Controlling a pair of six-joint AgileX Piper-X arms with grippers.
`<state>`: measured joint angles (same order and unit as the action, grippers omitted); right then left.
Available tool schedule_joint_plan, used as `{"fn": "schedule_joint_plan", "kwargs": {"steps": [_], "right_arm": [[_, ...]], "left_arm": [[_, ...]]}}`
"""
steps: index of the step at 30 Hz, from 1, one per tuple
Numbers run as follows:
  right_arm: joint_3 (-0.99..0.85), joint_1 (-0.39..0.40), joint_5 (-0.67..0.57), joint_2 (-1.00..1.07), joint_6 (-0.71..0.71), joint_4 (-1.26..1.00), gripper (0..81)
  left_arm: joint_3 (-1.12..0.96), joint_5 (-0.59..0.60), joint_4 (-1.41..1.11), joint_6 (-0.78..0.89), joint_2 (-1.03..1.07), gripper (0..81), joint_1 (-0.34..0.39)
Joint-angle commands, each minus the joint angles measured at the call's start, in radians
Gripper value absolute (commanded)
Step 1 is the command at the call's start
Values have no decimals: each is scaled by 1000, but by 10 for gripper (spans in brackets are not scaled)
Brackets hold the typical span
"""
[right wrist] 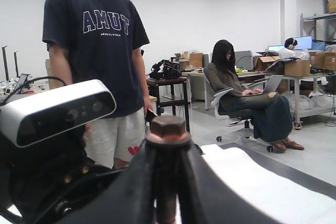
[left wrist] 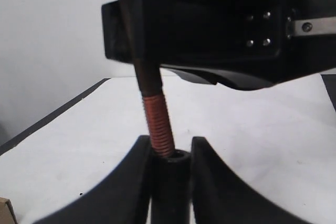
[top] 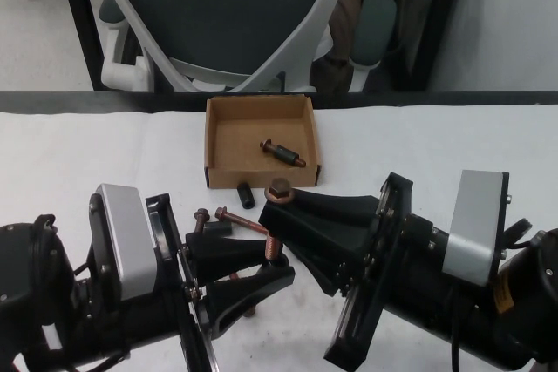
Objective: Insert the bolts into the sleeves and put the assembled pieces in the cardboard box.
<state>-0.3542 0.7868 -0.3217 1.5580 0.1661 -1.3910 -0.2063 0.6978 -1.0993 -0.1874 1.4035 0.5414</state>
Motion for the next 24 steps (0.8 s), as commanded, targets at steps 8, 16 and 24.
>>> {"fn": "schedule_joint_plan", "kwargs": {"steps": [8, 16, 24], "right_arm": [[-11, 1, -7, -2, 14, -12, 2], [2, 1, -7, -2, 14, 4, 2], [2, 1, -7, -2, 10, 27, 2]], "left_arm": [[-11, -84, -30, 8, -13, 8, 5], [-11, -102, -50, 8, -13, 8, 7], [-11, -38, -80, 31, -13, 8, 7]]}}
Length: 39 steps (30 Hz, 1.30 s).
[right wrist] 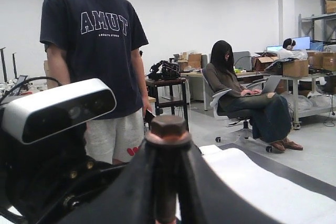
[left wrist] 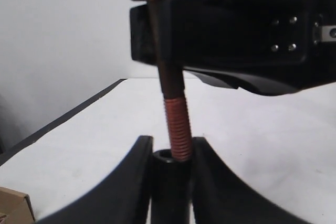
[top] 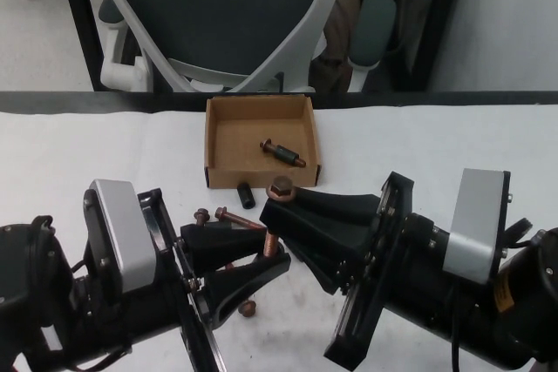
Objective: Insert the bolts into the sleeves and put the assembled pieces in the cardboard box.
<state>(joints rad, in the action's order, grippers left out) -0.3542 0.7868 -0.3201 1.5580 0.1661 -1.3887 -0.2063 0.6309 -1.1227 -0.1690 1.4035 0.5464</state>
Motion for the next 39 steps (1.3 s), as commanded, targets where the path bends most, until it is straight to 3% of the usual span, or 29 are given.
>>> {"fn": "schedule_joint_plan", "kwargs": {"steps": [1, 22, 30, 39], "right_arm": [[2, 1, -8, -2, 7, 24, 2], [4, -1, 57, -2, -69, 99, 2], [4, -1, 76, -2, -82, 99, 2], [4, -1, 76, -2, -82, 99, 2]], "left_arm": [[-11, 29, -56, 13, -13, 8, 2], [-9, 68, -79, 27, -13, 8, -1], [-9, 68, -79, 58, -13, 8, -60], [-9, 73, -79, 65, -13, 8, -58]]}}
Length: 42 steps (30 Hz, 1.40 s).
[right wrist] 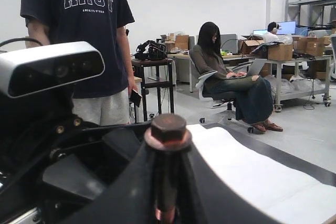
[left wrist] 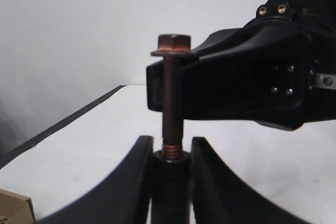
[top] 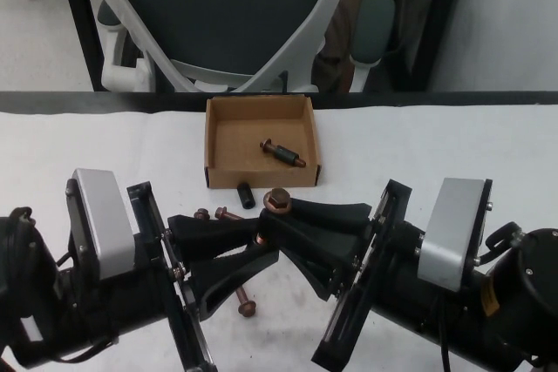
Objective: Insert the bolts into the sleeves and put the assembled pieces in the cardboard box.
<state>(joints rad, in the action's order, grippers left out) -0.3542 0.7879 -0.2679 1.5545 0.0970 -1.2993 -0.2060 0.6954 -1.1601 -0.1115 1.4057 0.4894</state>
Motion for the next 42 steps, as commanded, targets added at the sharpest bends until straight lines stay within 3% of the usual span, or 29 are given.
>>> {"fn": "schedule_joint_plan", "kwargs": {"steps": [1, 9, 11, 13, 18, 19, 26, 30, 42], "right_arm": [[4, -2, 24, 2, -13, 10, 2], [4, -2, 22, 2, -37, 44, 2], [4, -2, 15, 2, -37, 54, 42], [7, -2, 15, 2, -37, 55, 142], [7, -2, 23, 2, -7, 55, 519], [7, -2, 23, 2, 25, 55, 554], [63, -2, 23, 2, 38, 53, 470], [106, -2, 78, 2, 80, 74, 465], [35, -2, 115, 2, 106, 515, 465]], "left_arm": [[-9, 9, -41, 10, -15, 8, -2], [-9, 10, -133, 112, -15, 8, -2], [-9, 10, -140, 119, -15, 8, -2], [-9, 10, -140, 132, -15, 8, -2], [-9, 0, -140, 150, -15, 8, -2], [-9, -13, -140, 150, -15, 8, -2], [-9, -103, -139, 168, -15, 8, -2], [-28, -180, -112, 213, -15, 8, -2], [-273, -292, 489, 216, -13, 8, -2]]}}
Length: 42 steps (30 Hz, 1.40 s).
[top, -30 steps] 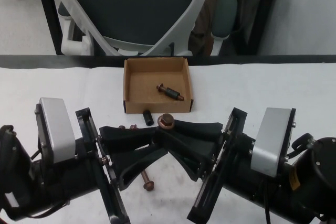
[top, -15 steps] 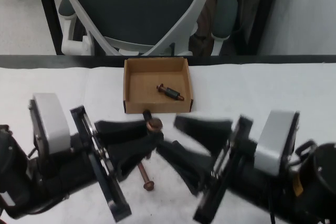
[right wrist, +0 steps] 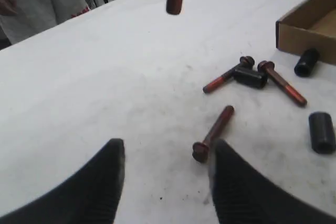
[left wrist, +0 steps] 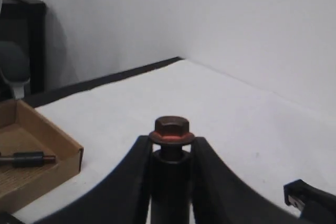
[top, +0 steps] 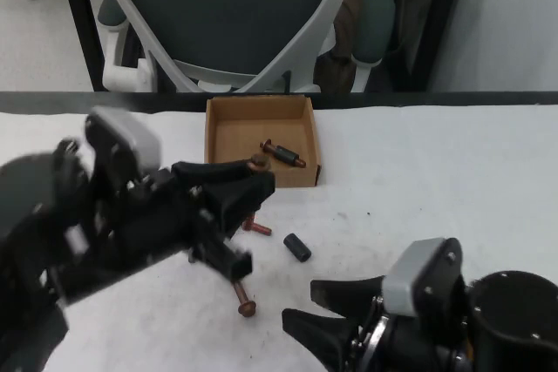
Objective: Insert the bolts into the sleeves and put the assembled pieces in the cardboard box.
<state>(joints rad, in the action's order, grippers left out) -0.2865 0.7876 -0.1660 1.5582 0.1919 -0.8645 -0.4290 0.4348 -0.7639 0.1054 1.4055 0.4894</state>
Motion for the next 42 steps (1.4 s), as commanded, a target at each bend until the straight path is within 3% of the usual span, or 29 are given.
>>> {"fn": "schedule_joint_plan", "kwargs": {"steps": [1, 4, 6, 8, 11, 18, 25, 35, 42], "right_arm": [[-51, -2, 15, -2, 12, 145, 465], [-136, -2, 26, -2, 12, 361, 463], [-192, -2, 44, -2, 7, 489, 421], [-251, -2, 61, -2, -11, 592, 298], [-316, -2, 70, -2, -74, 676, 6], [-450, -26, 155, -1, -106, 882, 6], [-594, -118, 145, 0, -157, 1176, 6], [-722, -218, 90, 9, -230, 1337, 6], [-879, -258, 67, 130, -267, 1523, 6]], "left_arm": [[-77, -47, 147, -11, -13, 8, -2], [-154, -114, 279, -42, -13, 8, -2], [-199, -151, 352, -54, -10, 8, -4], [-250, -180, 425, -53, -7, 8, -15], [-318, -183, 517, -53, 7, 8, -43], [-467, -180, 674, -26, 100, 8, -109], [-639, -180, 811, -24, 234, 8, -110], [-913, -180, 963, -24, 438, 8, -110], [-1092, -180, 1073, -36, 573, 8, -110]]}}
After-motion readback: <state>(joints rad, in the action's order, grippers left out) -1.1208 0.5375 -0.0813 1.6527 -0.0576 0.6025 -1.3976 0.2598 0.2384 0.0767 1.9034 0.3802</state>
